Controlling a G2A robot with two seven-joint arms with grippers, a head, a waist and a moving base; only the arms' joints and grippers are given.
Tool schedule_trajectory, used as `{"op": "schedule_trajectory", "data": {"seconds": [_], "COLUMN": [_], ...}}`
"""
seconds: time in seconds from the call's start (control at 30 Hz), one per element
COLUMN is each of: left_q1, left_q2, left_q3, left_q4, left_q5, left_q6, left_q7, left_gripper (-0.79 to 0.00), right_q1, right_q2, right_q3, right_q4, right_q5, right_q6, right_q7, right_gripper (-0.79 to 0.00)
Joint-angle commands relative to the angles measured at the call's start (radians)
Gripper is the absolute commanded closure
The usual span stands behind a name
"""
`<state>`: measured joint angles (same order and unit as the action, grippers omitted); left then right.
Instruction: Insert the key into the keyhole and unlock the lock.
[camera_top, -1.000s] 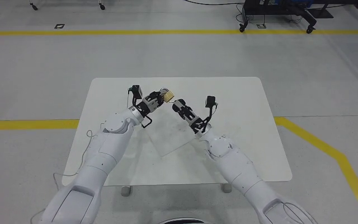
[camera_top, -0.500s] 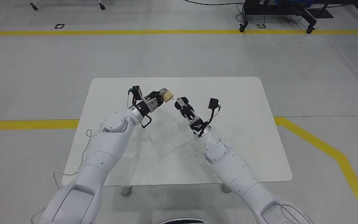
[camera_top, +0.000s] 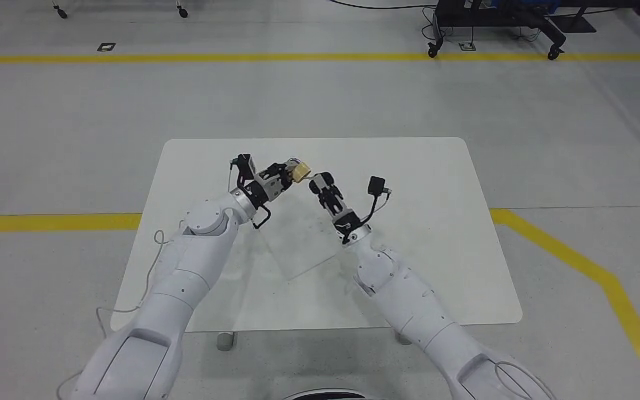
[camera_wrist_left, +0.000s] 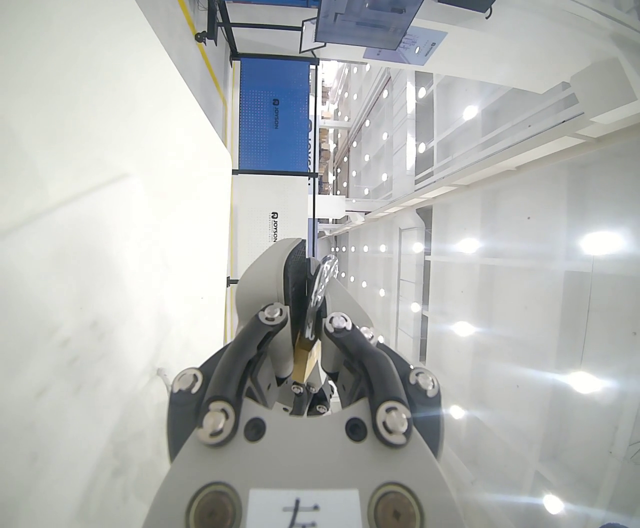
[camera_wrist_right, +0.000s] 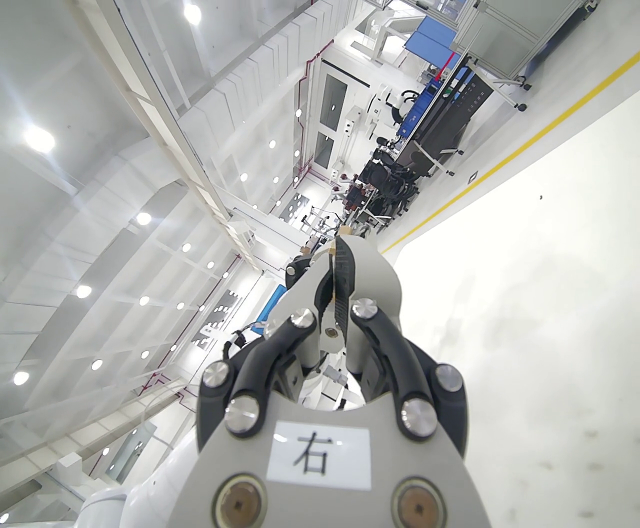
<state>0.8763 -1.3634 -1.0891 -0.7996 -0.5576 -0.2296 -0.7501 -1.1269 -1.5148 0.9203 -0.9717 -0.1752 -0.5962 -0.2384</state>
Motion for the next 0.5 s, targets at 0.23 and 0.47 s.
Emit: {"op": "schedule_trajectory", "data": {"seconds": [0.23,0.47], "left_q1": [-0.004,-0.005], "left_q2": [-0.004,-0.006], "left_q3": [-0.004,-0.007], "left_q4": [0.008,0.012], "left_q5": [-0.002,-0.001], "left_q6": [0.005,0.007], "left_q7": [-0.007,-0.01], "left_gripper": [0.0,0.0], "right_q1": [0.007,0.006], "right_q2": [-0.01,-0.019], "right_q3": [0.014,0.019], "right_q4": [0.021,0.025], "right_q5": [0.014,-0.017], "right_q6": [-0.01,-0.008], "right_q7": [0.007,-0.028], "right_gripper": [0.0,0.0]}}
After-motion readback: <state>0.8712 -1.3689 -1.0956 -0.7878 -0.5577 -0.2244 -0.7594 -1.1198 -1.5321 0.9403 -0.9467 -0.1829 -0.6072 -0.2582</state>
